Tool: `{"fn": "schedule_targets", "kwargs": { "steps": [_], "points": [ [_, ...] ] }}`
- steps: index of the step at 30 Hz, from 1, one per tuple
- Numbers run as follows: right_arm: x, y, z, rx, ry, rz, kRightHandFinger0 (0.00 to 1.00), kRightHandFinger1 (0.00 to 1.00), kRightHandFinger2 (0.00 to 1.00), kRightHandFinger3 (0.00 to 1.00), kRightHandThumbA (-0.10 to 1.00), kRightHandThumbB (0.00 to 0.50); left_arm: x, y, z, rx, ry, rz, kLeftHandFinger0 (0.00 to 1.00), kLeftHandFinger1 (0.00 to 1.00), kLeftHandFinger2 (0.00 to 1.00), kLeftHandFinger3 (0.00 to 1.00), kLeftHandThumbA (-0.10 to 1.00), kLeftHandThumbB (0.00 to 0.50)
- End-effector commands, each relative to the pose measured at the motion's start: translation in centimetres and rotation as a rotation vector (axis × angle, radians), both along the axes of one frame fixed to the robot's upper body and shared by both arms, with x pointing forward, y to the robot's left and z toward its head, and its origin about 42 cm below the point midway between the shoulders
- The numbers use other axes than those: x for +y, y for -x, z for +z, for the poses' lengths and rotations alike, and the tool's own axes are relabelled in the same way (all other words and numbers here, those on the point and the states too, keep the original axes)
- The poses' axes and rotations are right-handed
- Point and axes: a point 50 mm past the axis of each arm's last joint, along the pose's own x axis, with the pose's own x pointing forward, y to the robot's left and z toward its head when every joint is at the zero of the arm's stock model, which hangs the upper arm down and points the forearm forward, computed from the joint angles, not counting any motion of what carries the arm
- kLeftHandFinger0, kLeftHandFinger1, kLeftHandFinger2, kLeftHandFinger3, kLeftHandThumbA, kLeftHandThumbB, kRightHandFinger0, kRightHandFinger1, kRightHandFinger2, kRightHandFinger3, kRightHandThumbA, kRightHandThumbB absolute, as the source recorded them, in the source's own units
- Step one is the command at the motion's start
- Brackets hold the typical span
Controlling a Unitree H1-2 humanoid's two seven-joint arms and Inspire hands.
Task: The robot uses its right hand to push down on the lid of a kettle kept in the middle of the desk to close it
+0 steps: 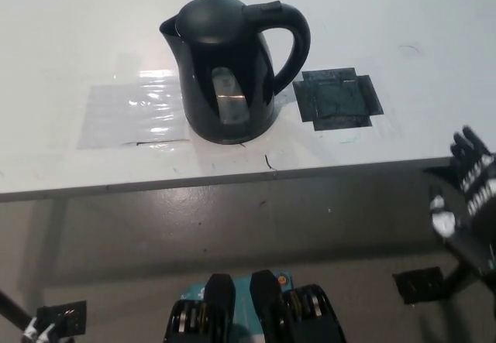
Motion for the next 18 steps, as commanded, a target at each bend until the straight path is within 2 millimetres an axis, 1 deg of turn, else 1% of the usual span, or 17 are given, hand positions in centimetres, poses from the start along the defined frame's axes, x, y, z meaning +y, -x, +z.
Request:
{"fn": "schedule_targets", "kwargs": {
  "steps": [1,2,3,4,5,6,7,8,9,11,12,13,14,15,16,17,18],
  "points": [
    [0.3,2.4,1.3,-0.084,0.091,0.079,1.00,1.00,1.00,1.00,0.39,0.130,1.6,0.0,1.6,-0.083,-0.034,0.027,1.00,1.00,0.91,1.00,0.24,0.163],
    [0.2,2.6,0.9,-0.071,0.087,0.076,1.00,1.00,1.00,1.00,0.38,0.130,1.6,-0.1,1.6,-0.081,-0.037,0.021,1.00,1.00,0.91,1.00,0.24,0.163],
    [0.1,2.6,0.3,-0.063,0.106,0.066,1.00,1.00,1.00,1.00,0.39,0.127,1.6,0.0,1.6,-0.083,-0.037,0.015,1.00,1.00,0.92,1.00,0.25,0.148],
    [-0.1,2.5,-0.6,-0.048,0.112,0.051,1.00,1.00,1.00,1.00,0.40,0.134,1.7,-0.3,1.6,-0.083,-0.042,0.009,1.00,1.00,0.92,1.00,0.25,0.143],
    [-0.3,2.1,-1.3,-0.039,0.128,0.037,1.00,1.00,1.00,1.00,0.40,0.128,1.7,-0.3,1.6,-0.083,-0.039,0.010,1.00,1.00,0.92,1.00,0.25,0.149],
    [-0.5,1.6,-2.1,-0.015,0.121,0.017,1.00,1.00,1.00,1.00,0.38,0.126,1.7,-0.4,1.6,-0.081,-0.041,0.013,1.00,1.00,0.91,1.00,0.25,0.161],
    [-0.9,0.9,-3.2,0.013,0.116,-0.008,1.00,1.00,1.00,1.00,0.39,0.134,1.7,-0.5,1.6,-0.080,-0.039,0.014,1.00,1.00,0.90,1.00,0.25,0.172],
    [-1.4,0.1,-4.3,0.038,0.106,-0.031,1.00,1.00,1.00,1.00,0.34,0.107,1.8,-0.5,1.6,-0.081,-0.044,0.012,1.00,1.00,0.89,1.00,0.25,0.175],
    [-2.0,-0.3,-5.9,0.068,0.068,-0.051,1.00,1.00,1.00,1.00,0.32,0.116,1.8,-0.4,1.5,-0.075,-0.047,0.005,1.00,1.00,0.89,1.00,0.24,0.171],
    [-2.1,-0.2,-6.2,0.068,0.063,-0.054,1.00,1.00,1.00,1.00,0.31,0.115,1.9,-0.4,1.5,-0.073,-0.048,0.002,1.00,1.00,0.89,1.00,0.24,0.171],
    [-2.5,-0.8,-7.4,0.097,0.011,-0.065,1.00,1.00,1.00,1.00,0.28,0.109,1.8,-0.4,1.6,-0.073,-0.049,0.004,1.00,1.00,0.88,1.00,0.24,0.176],
    [-3.5,-1.5,-10.2,0.165,-0.094,-0.099,1.00,1.00,1.00,1.00,0.23,0.102,1.7,-0.7,1.6,-0.069,-0.044,-0.008,1.00,1.00,0.89,1.00,0.23,0.178],
    [-3.6,-1.7,-10.7,0.178,-0.110,-0.097,1.00,1.00,1.00,1.00,0.25,0.103,1.7,-0.8,1.6,-0.066,-0.044,-0.006,1.00,1.00,0.89,1.00,0.24,0.177],
    [-3.9,-2.8,-11.2,0.188,-0.149,-0.082,1.00,1.00,1.00,1.00,0.22,0.062,1.7,-1.3,1.8,-0.078,-0.052,-0.004,1.00,1.00,0.89,1.00,0.25,0.192],
    [-4.0,-3.0,-11.4,0.187,-0.145,-0.089,1.00,1.00,1.00,1.00,0.22,0.060,1.7,-1.4,1.7,-0.076,-0.060,-0.006,1.00,1.00,0.89,1.00,0.27,0.201],
    [-3.8,-3.9,-11.2,0.175,-0.155,-0.087,1.00,1.00,1.00,1.00,0.21,0.044,2.0,-1.9,2.1,-0.090,-0.067,-0.003,1.00,1.00,0.89,1.00,0.27,0.203],
    [-3.9,-4.0,-11.3,0.174,-0.164,-0.087,1.00,1.00,1.00,1.00,0.19,0.030,2.0,-1.9,2.1,-0.093,-0.067,-0.004,1.00,1.00,0.89,1.00,0.26,0.197]
  ]
}}
